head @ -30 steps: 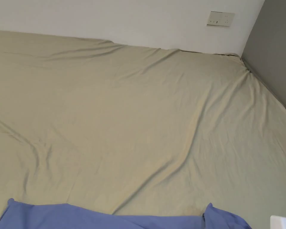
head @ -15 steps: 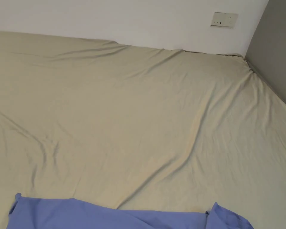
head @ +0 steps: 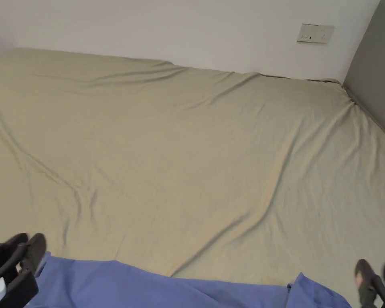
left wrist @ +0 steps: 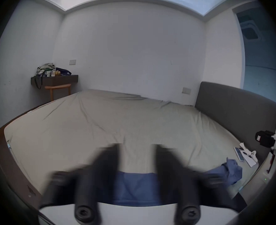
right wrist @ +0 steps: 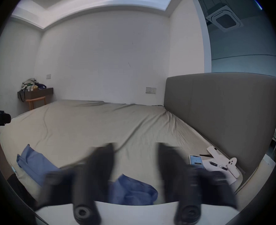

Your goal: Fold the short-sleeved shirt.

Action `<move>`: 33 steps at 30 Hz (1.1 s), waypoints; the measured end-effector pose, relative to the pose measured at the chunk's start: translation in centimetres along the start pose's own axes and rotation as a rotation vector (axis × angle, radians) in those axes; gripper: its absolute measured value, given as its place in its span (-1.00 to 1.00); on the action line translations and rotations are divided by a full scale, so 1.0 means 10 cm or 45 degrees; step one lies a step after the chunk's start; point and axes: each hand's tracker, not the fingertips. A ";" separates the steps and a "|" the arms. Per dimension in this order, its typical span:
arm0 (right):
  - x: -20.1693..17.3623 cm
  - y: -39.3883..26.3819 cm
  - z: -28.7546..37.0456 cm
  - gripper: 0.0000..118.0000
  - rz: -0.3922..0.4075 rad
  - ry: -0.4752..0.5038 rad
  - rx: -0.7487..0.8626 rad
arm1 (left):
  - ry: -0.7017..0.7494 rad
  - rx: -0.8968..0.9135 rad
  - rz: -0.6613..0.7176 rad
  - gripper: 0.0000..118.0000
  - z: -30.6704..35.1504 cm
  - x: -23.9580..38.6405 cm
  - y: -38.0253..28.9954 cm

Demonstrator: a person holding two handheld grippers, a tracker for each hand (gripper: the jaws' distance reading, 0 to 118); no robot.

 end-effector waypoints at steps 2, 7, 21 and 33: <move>-0.09 -0.03 -0.01 -0.95 0.014 -0.050 0.023 | 0.043 0.021 -0.041 -1.00 0.03 0.05 -0.07; -0.17 -0.04 -0.06 -0.95 -0.015 0.047 -0.022 | 0.026 0.010 -0.015 -1.00 0.05 -0.08 -0.11; -0.36 0.04 -0.19 -0.95 0.035 0.117 -0.091 | -0.483 -1.133 0.895 -0.33 -1.48 -1.74 -0.05; -0.37 0.07 -0.16 -0.95 0.064 0.080 -0.160 | -0.563 -1.253 1.010 0.96 -2.00 -1.87 -0.77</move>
